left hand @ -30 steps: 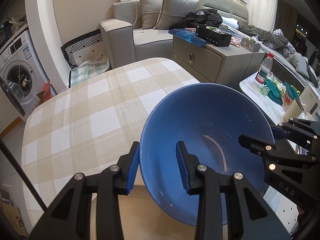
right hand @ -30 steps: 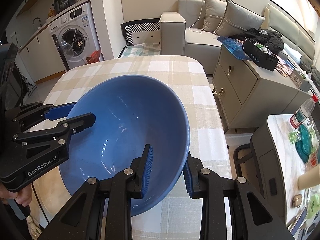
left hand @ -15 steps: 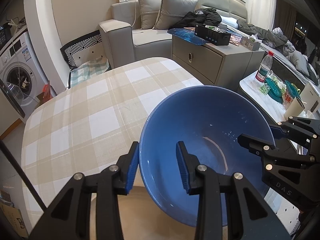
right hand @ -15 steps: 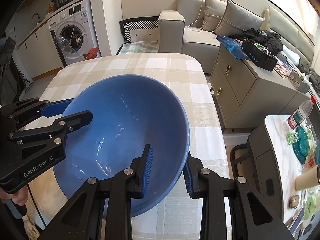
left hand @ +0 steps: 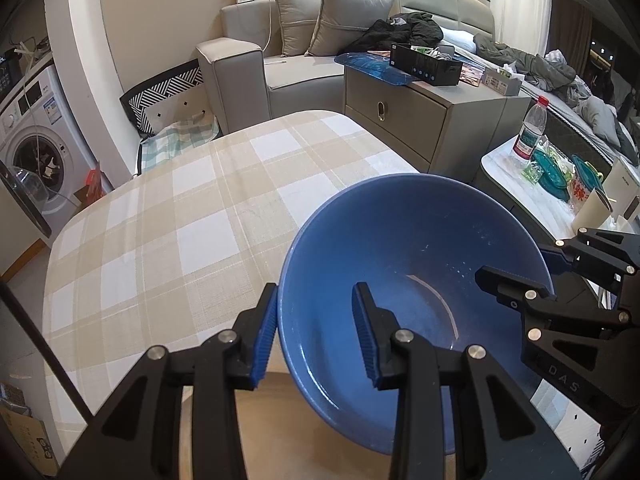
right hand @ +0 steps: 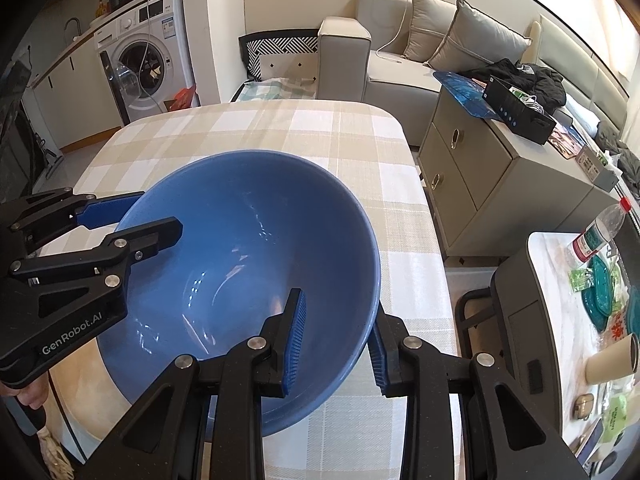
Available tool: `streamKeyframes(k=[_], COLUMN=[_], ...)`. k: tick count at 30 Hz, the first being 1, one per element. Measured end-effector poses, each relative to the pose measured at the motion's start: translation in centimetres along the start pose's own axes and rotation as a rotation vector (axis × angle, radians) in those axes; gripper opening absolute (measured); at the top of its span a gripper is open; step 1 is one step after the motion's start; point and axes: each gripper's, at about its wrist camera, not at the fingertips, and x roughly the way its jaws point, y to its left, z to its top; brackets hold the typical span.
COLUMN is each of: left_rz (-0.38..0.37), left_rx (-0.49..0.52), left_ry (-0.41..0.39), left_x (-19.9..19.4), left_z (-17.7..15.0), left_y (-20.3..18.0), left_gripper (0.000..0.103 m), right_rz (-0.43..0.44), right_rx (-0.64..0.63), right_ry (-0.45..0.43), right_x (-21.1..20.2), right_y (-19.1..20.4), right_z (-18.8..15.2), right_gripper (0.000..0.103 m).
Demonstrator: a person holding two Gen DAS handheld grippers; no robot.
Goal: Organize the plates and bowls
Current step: 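Lower the held blue bowl onto the cream plate stack with both grippers, then open both grippers to release the blue bowl on the plates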
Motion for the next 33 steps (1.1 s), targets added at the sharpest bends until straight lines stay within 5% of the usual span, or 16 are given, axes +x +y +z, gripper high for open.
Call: streamKeyframes(k=[11, 26, 28, 33], left_rz=[-0.002, -0.039, -0.039, -0.055], left_rx=[0.017, 0.028, 0.028, 0.024], left_ry=[-0.001, -0.008, -0.008, -0.011], left_x=[0.5, -0.3, -0.3, -0.7], left_z=[-0.3, -0.7, -0.8, -1.0], left_y=[-0.2, -0.6, -0.6, -0.3], left_gripper=[0.041, 0.060, 0.061, 0.061], right_rz=[-0.034, -0.010, -0.011, -0.004], right_rx=[-0.036, -0.057, -0.056, -0.053], right_ry=[-0.014, -0.044, -0.047, -0.051], right_x=[0.5, -0.1, -0.3, -0.5], right_y=[0.1, 0.1, 0.0, -0.2], right_z=[-0.3, -0.7, -0.7, -0.9], right_gripper=[0.031, 0.055, 0.065, 0.069])
